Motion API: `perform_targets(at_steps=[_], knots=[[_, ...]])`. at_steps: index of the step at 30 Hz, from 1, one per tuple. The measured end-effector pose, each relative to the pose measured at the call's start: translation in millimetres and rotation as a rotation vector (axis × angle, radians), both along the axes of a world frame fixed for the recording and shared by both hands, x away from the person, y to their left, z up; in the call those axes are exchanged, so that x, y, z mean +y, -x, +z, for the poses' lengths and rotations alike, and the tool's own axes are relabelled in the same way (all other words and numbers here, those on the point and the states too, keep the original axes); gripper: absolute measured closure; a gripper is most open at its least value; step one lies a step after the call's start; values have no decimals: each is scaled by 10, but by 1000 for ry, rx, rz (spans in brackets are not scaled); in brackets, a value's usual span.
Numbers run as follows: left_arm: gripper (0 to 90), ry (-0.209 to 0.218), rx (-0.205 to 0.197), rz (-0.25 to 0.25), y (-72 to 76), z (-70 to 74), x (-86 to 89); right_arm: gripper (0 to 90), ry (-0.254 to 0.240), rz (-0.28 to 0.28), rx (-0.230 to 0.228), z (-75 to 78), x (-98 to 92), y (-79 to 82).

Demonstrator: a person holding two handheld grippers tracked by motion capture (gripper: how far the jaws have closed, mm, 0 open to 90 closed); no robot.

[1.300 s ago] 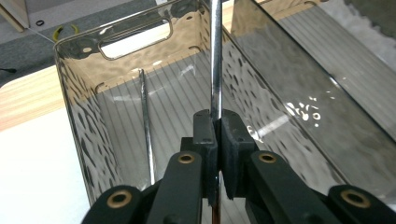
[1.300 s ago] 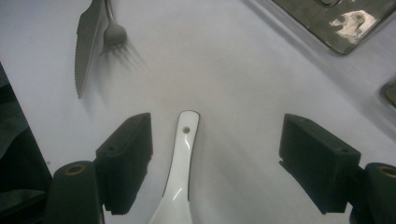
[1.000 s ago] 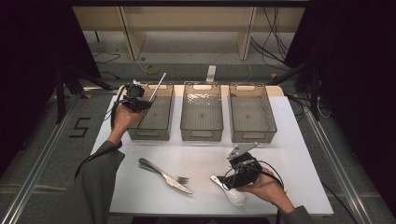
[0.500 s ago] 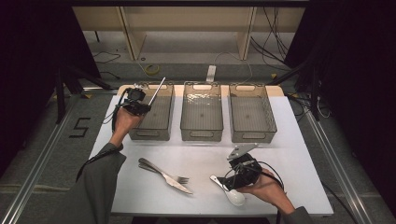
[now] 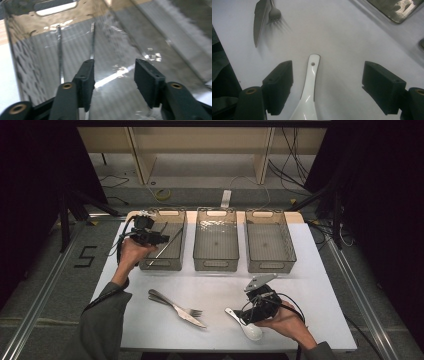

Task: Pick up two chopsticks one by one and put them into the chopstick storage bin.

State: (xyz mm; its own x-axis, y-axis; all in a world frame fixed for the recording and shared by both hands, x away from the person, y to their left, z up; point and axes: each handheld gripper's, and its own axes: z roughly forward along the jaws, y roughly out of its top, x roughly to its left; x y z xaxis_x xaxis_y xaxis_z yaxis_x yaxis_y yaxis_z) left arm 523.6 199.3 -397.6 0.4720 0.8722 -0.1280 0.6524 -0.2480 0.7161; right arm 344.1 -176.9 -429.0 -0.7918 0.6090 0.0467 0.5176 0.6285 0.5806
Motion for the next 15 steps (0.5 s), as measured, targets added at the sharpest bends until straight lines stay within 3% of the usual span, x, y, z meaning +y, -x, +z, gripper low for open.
perform_targets(at_steps=[3,5,8,15], knots=[[404,36,-21,-12,162,2,-21,265,4,5,-6,-6,1,1],[369,34,-2,-48,207,24,-26,275,5,-1,-21,-9,10,2],[329,79,-44,-52,312,129,3,275,8,-5,-21,-18,23,-7],[233,91,-65,-115,525,156,-112,275,10,-3,-21,-26,25,-22]])
